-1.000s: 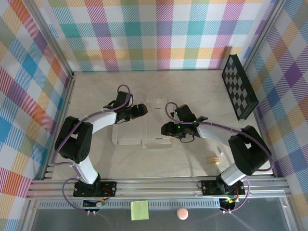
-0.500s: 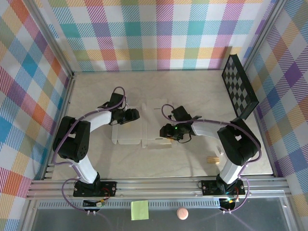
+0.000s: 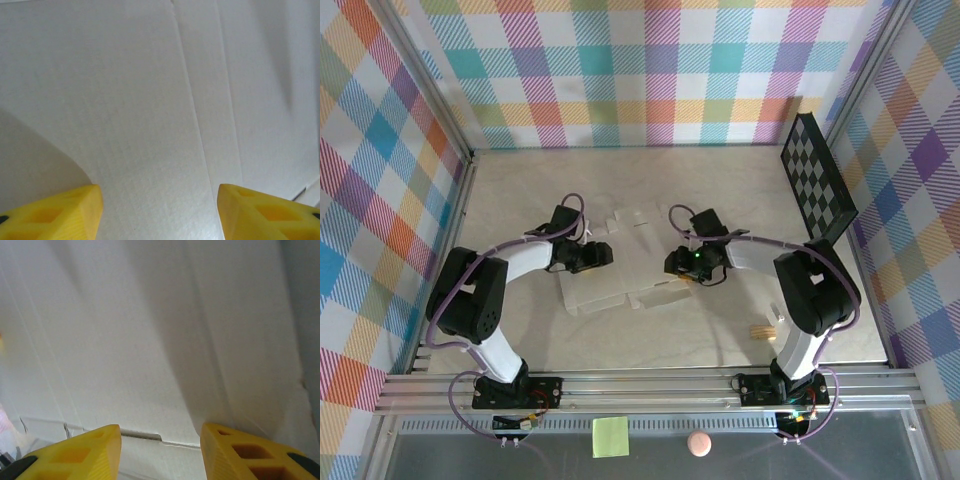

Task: Fold the paper box

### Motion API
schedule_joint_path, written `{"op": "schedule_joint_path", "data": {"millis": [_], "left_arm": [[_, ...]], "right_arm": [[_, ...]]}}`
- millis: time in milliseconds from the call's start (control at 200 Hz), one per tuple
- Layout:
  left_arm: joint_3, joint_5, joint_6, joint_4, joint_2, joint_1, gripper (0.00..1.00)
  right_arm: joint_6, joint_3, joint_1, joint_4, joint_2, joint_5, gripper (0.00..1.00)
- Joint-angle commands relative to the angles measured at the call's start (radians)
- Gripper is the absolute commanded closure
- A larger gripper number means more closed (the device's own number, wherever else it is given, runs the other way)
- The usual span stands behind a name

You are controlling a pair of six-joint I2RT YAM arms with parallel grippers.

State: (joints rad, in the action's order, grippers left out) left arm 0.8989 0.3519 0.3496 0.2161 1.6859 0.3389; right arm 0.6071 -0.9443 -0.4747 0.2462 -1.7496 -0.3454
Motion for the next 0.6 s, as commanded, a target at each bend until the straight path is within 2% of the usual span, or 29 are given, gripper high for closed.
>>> {"op": "schedule_joint_path", "data": {"millis": [0, 255, 485, 595], "left_arm": [[-0.028, 0.033, -0.027, 0.111, -0.018, 0.067, 0.36], [-0.051, 0.058, 0.019, 0.120, -0.018, 0.209, 0.35], [-0.047, 0.095, 0.104, 0.044, -0.001, 0.314, 0.33], [-0.020, 0.098, 0.137, 0.004, 0.020, 0.357, 0.32]], "right_arm": [[-0.065, -0.037, 0.052, 0.068, -0.036, -0.007, 0.53], [-0.135, -0.158, 0.148, 0.113, -0.123, -0.034, 0.54], [-0.173, -0.373, 0.170, 0.186, -0.261, -0.024, 0.54], [-0.157, -0.475, 0.170, 0.192, -0.335, -0.059, 0.54]]}}
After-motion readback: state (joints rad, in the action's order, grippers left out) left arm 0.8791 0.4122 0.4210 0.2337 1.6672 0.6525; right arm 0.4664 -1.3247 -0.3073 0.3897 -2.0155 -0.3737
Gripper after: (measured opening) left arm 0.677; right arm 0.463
